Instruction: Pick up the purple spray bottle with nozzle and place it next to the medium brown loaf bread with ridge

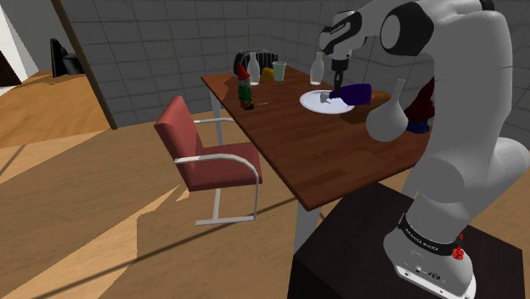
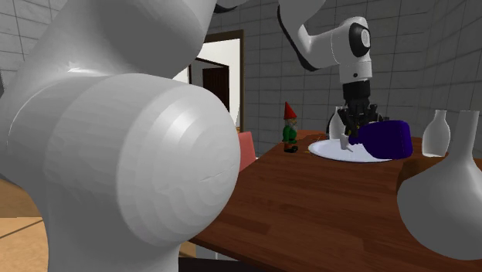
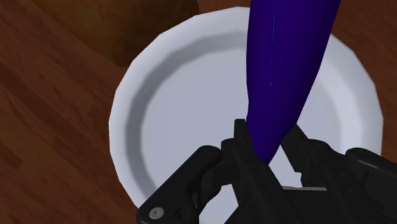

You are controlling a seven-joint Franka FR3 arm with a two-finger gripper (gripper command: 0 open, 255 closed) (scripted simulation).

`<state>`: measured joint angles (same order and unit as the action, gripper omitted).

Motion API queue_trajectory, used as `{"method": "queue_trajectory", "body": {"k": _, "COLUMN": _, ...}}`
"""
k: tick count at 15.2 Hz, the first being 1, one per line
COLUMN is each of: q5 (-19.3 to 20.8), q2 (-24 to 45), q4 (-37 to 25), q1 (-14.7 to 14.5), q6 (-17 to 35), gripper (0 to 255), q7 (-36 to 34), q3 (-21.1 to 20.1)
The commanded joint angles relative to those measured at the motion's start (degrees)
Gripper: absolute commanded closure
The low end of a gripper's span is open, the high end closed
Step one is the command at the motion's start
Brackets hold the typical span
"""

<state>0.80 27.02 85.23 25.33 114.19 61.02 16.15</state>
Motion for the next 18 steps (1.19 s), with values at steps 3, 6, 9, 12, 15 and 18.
{"method": "queue_trajectory", "body": {"k": 3, "q5": -0.1, "q2": 0.6, "q4": 2.0, "q1": 0.0, "q6": 2.7, "gripper": 255, "q7": -0.2, "q3": -0.1}}
{"method": "queue_trajectory", "body": {"k": 6, "q5": -0.2, "q2": 1.4, "q4": 3.3, "q1": 0.0, "q6": 4.7, "gripper": 255, "q7": -0.3, "q3": -0.2}}
{"method": "queue_trajectory", "body": {"k": 9, "q5": -0.4, "q2": 2.2, "q4": 4.4, "q1": 0.1, "q6": 6.6, "gripper": 255, "q7": -0.4, "q3": -0.3}}
{"method": "queue_trajectory", "body": {"k": 12, "q5": -0.6, "q2": 3.1, "q4": 5.4, "q1": 0.1, "q6": 8.5, "gripper": 255, "q7": -0.5, "q3": -0.4}}
{"method": "queue_trajectory", "body": {"k": 15, "q5": -0.7, "q2": 4.1, "q4": 6.3, "q1": 0.2, "q6": 10.3, "gripper": 255, "q7": -0.6, "q3": -0.6}}
{"method": "queue_trajectory", "body": {"k": 18, "q5": -0.9, "q2": 5.2, "q4": 7.0, "q1": 0.3, "q6": 12.1, "gripper": 255, "q7": -0.6, "q3": -0.7}}
